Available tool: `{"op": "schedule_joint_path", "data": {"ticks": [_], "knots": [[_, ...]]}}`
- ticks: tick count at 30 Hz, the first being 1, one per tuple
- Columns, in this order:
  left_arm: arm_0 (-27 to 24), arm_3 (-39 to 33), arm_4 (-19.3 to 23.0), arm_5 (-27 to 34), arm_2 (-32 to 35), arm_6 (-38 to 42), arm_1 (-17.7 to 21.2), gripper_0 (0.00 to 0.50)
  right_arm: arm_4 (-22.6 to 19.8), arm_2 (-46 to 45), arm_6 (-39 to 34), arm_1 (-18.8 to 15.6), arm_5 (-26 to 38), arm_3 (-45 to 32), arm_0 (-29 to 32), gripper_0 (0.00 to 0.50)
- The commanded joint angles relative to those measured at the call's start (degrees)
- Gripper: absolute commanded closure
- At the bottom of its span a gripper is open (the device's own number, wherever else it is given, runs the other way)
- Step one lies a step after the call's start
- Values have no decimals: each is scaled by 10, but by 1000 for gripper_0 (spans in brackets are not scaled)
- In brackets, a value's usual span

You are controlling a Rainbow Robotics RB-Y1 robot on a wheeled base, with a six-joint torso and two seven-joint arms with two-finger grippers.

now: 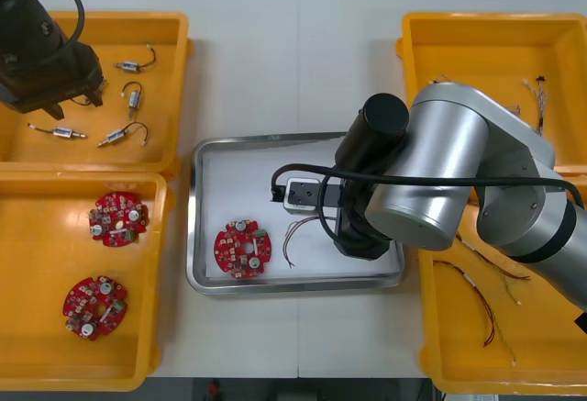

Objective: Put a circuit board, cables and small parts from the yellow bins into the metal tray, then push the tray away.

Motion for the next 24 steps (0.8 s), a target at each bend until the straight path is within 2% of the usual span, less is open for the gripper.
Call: {"op": "schedule_joint_path", "data": {"ticks": [1, 4, 9, 15, 17, 19, 20, 21, 22, 24], "knots": [[-35, 46, -4, -14, 40, -24, 24, 0, 21, 32, 10, 17, -29, 22, -17, 500], [-47, 82, -4, -23, 40, -23, 24, 0, 36, 57, 10, 14, -53, 42, -17, 500], [-66, 132, -4, -43, 40, -20, 23, 0, 37, 69, 11, 18, -84, 81, -17, 500], [-69, 186, 1, -82, 40, -21, 23, 0, 52, 69, 11, 36, -86, 98, -16, 500], [-70, 201, 3, -90, 40, -23, 23, 0, 55, 70, 8, 39, -83, 98, -17, 458], [-69, 216, 5, -95, 40, -26, 23, 0, 59, 69, 8, 39, -82, 98, -17, 316], [-69, 223, 4, -99, 40, -27, 21, 0, 61, 69, 8, 39, -82, 98, -17, 141], [-69, 230, 5, -102, 40, -27, 21, 0, 64, 69, 8, 39, -81, 98, -17, 60], [-69, 235, 5, -106, 40, -28, 21, 0, 66, 68, 9, 39, -81, 98, -17, 4], [-69, 248, 6, -112, 40, -29, 20, 0, 67, 62, 11, 39, -82, 98, -17, 0]]}}
